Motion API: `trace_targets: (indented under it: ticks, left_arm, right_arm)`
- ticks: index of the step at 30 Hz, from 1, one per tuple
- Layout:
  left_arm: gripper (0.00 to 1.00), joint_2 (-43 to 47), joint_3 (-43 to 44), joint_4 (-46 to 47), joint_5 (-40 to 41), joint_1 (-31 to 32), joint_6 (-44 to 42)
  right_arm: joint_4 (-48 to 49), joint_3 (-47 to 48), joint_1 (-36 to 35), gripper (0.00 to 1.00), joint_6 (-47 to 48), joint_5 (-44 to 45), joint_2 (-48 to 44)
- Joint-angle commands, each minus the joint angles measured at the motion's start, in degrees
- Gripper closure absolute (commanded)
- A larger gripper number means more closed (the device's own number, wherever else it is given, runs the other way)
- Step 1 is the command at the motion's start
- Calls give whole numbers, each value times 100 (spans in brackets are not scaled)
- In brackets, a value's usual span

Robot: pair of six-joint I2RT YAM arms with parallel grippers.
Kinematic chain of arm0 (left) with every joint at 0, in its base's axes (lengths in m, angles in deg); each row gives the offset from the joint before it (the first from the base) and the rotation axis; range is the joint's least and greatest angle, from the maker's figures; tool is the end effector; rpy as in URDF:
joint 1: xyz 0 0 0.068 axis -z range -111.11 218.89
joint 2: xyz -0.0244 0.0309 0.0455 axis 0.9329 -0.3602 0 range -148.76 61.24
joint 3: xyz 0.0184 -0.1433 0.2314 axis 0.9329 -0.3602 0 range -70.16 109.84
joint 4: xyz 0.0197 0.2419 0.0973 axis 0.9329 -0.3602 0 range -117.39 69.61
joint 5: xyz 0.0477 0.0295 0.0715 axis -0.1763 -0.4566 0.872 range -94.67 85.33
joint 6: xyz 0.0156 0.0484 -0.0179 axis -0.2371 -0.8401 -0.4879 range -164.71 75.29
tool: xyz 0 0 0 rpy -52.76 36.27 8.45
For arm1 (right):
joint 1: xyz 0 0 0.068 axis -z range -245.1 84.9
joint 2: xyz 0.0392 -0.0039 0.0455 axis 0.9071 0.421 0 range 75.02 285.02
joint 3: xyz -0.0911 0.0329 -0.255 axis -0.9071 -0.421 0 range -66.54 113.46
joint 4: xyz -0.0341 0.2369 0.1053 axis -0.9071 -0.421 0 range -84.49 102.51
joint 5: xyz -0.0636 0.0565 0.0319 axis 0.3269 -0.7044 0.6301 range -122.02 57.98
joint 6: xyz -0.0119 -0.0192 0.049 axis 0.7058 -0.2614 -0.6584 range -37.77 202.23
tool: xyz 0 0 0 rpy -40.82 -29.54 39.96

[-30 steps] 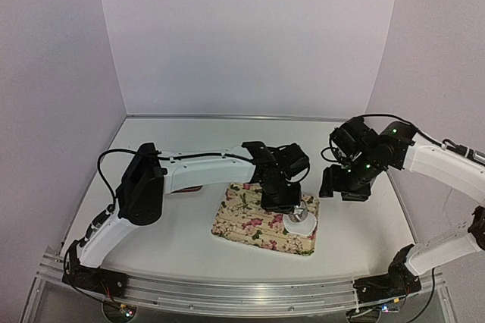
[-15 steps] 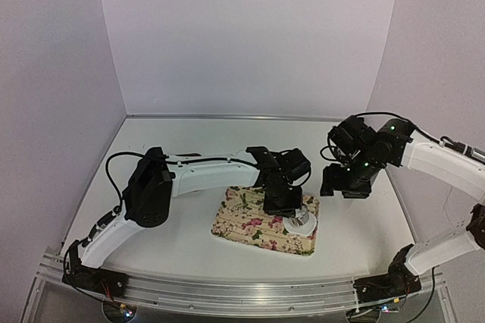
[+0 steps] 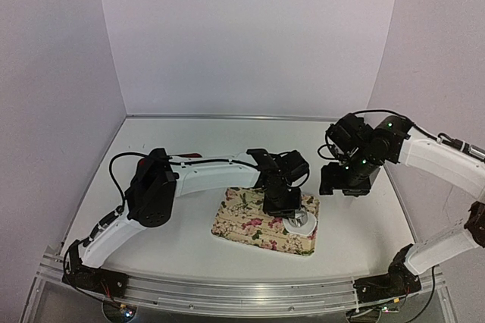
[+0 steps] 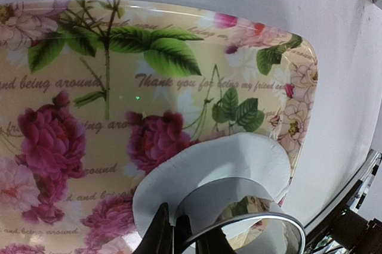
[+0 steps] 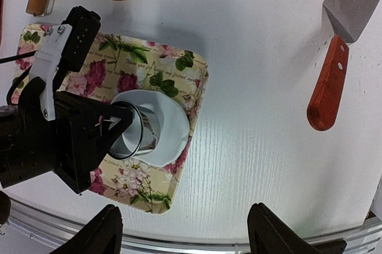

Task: Roll out the dumpling wrappers from the dough
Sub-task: Pick up the dumpling mold from the center of the board, then place the dumpling mold on the dumpling wrapper, then press the dumpling wrapper onto the work surface.

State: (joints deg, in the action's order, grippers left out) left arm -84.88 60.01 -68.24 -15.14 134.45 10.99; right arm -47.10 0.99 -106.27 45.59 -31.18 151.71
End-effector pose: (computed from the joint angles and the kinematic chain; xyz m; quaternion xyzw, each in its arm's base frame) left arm 0.2172 -0.4938 0.1533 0.1039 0.9646 -0.2403 0.0332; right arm 0.1888 0.1644 0.2885 -0.0374 0.9821 0.1101 0.1479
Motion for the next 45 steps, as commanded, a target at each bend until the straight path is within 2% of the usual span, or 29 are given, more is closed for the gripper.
trace_targets:
  ticks: [1, 8, 13, 15, 19, 21, 22, 24, 28, 32, 39, 45]
  left_arm:
    - [80, 27, 188, 124, -50, -28, 38]
    - [62, 392, -149, 471, 3, -25, -31]
    - [50, 1126, -794, 739, 343, 3, -32]
    - [46, 1494, -1246, 903, 501, 6, 7]
    - [44, 2202, -2096, 1033, 777, 5, 124]
    - [44, 2493, -2437, 1119, 908, 9, 135]
    - [44, 2668, -2572, 1166, 967, 9, 139]
    - [43, 2912, -2821, 1231, 1060, -1, 143]
    - [41, 3181, -3059, 1130, 1355, -12, 17]
    - [40, 3201, -3077, 1147, 1298, -54, -268]
    - [40, 2683, -2575, 1239, 659, -143, -680]
    - [46, 2161, -2285, 1565, -71, -241, -738]
  right_arm:
    - [-81, 225, 21, 37, 87, 152, 90]
    - [-90, 234, 43, 34, 79, 173, 57]
    - [-76, 164, 297, 30, 205, -115, 62]
    - [30, 85, 514, 34, 364, -468, 126]
    - [340, 22, 691, 48, 698, -1170, 384]
    - [460, 59, 698, 63, 842, -1383, 610]
    - [501, 89, 697, 76, 884, -1444, 727]
    - [578, 122, 696, 88, 924, -1469, 1003]
    - [772, 164, 697, 90, 941, -1399, 1405]
    - [946, 231, 696, 90, 934, -1296, 1729]
    - [1105, 368, 687, 90, 876, -1383, 2226]
    - [1170, 435, 652, 91, 795, -1477, 2403]
